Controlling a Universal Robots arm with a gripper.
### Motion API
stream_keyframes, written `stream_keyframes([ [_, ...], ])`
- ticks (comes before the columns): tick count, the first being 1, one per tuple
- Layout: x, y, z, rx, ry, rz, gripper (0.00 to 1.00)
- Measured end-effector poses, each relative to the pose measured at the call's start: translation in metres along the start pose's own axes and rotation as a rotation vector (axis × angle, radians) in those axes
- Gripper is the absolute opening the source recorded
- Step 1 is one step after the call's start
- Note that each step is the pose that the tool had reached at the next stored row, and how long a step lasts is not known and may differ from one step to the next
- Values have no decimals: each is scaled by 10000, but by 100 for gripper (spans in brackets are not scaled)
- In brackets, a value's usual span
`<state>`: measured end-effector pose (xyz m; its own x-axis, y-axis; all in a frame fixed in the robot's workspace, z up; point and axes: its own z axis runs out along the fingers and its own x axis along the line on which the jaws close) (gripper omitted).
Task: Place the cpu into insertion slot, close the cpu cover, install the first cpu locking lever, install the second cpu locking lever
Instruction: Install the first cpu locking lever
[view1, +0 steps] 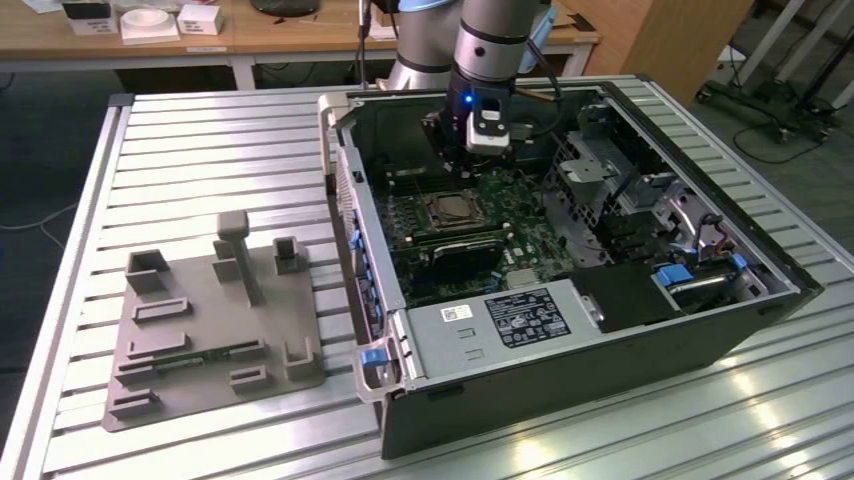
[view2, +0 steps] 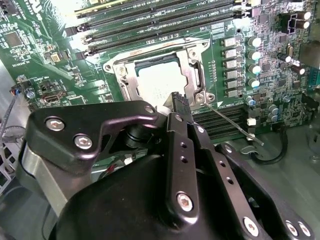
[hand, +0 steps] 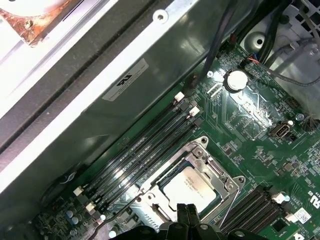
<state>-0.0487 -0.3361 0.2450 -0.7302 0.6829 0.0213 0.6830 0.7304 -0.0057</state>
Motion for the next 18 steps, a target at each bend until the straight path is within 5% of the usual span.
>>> stream_keyframes([
  [18,0,0,0,-31,36,-504,10],
])
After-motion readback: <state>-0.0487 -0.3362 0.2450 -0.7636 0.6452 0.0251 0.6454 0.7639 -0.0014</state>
